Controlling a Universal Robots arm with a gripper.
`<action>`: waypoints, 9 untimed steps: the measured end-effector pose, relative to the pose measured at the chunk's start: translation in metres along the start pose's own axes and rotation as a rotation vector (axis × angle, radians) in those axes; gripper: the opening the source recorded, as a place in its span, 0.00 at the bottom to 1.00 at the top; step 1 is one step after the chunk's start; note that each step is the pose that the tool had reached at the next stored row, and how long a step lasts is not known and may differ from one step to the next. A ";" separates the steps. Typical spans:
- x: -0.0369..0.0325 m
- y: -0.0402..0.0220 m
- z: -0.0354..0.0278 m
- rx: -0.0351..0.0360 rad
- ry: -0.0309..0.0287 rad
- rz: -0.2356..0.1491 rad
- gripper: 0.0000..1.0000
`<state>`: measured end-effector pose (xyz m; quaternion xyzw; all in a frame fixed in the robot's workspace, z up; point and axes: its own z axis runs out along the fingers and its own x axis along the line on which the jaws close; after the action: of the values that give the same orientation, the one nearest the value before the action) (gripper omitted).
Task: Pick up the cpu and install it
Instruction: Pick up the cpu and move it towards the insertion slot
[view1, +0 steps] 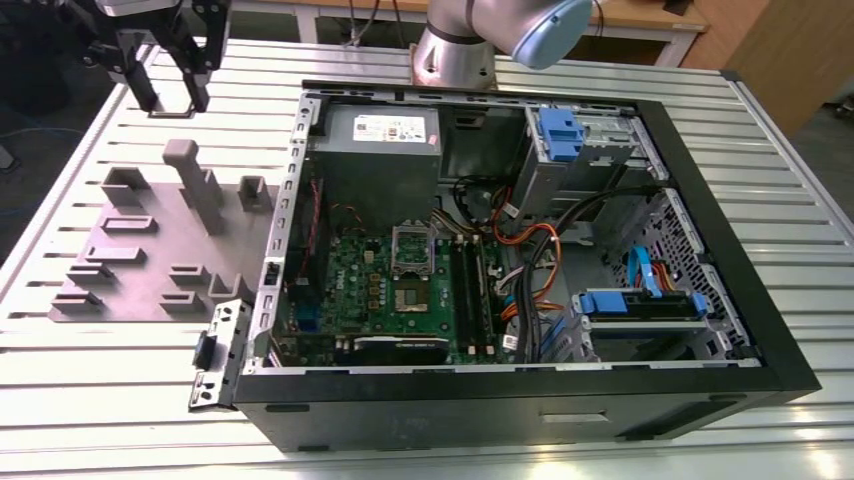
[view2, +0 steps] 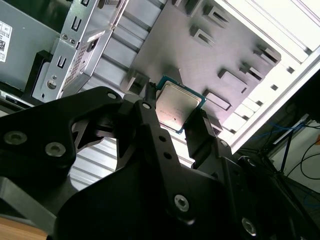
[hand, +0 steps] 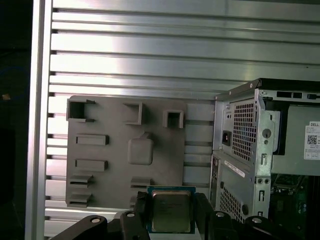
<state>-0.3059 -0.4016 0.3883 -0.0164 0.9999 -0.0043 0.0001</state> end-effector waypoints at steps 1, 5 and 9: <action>-0.0004 0.0000 0.0000 0.0000 0.0000 0.000 0.47; -0.0022 -0.0001 0.0000 0.0000 0.0000 0.000 0.47; -0.0043 -0.0001 0.0000 -0.0001 0.0000 0.000 0.47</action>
<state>-0.3015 -0.4016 0.3883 -0.0164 0.9999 -0.0042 0.0001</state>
